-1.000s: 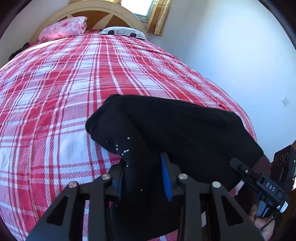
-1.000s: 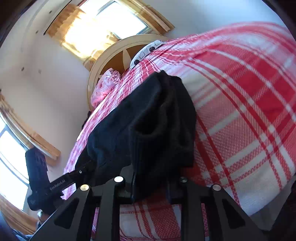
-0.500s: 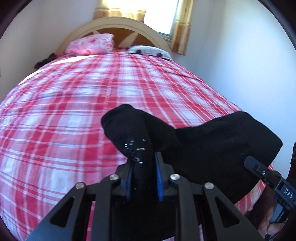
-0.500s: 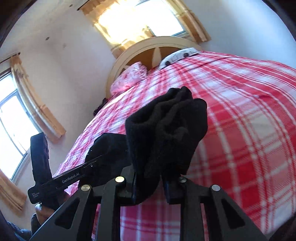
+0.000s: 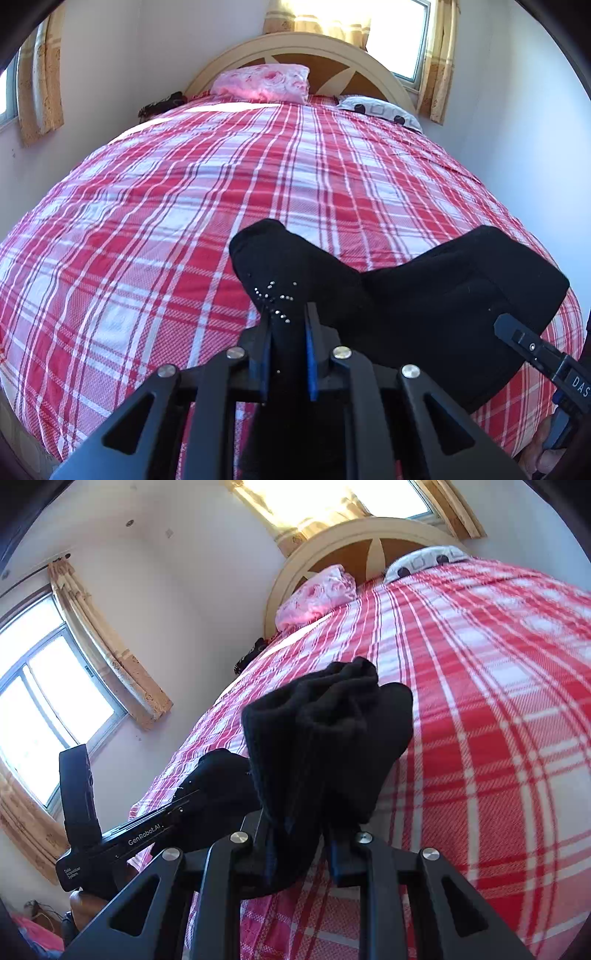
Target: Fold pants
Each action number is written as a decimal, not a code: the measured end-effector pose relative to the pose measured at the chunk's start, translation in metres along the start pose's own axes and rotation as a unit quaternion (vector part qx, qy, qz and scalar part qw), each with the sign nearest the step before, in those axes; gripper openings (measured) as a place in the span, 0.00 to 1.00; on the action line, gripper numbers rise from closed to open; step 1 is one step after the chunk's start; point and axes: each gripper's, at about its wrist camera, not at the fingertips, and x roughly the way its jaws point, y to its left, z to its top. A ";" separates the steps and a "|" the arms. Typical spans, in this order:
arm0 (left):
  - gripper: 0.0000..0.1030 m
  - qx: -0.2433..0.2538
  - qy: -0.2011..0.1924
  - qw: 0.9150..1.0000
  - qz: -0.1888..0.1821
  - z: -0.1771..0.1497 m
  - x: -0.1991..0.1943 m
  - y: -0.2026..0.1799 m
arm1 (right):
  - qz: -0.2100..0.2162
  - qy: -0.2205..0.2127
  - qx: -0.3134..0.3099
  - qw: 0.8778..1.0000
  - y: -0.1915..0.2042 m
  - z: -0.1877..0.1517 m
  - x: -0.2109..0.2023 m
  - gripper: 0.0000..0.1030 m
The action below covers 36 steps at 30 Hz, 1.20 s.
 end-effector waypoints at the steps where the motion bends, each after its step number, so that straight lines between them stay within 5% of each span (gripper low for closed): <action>1: 0.14 -0.003 0.002 1.000 -0.001 -0.002 0.002 0.004 | -0.002 0.005 0.007 1.000 -0.002 -0.004 0.004 0.22; 11: 0.13 -0.046 -0.016 0.998 -0.040 0.023 -0.002 0.034 | 0.016 0.013 -0.035 0.999 0.044 0.015 0.012 0.22; 22: 0.13 -0.046 -0.115 0.986 0.114 0.097 -0.018 0.119 | 0.133 -0.013 -0.074 0.988 0.129 0.061 0.108 0.22; 25: 0.13 -0.042 -0.089 0.983 0.153 0.095 0.011 0.135 | 0.152 -0.012 -0.043 0.987 0.124 0.060 0.150 0.22; 29: 0.14 -0.043 -0.001 0.986 0.162 0.073 0.072 0.153 | 0.129 0.045 0.045 0.990 0.083 0.033 0.204 0.23; 32: 0.28 -0.024 0.011 0.983 0.183 0.056 0.091 0.153 | 0.098 0.083 0.081 0.988 0.054 0.012 0.223 0.27; 35: 0.75 0.019 -0.011 0.968 0.251 0.051 0.089 0.143 | 0.106 0.093 0.123 0.982 0.034 0.001 0.221 0.31; 36: 0.83 0.028 -0.015 0.962 0.270 0.051 0.087 0.143 | 0.103 0.097 0.125 0.982 0.034 0.002 0.218 0.33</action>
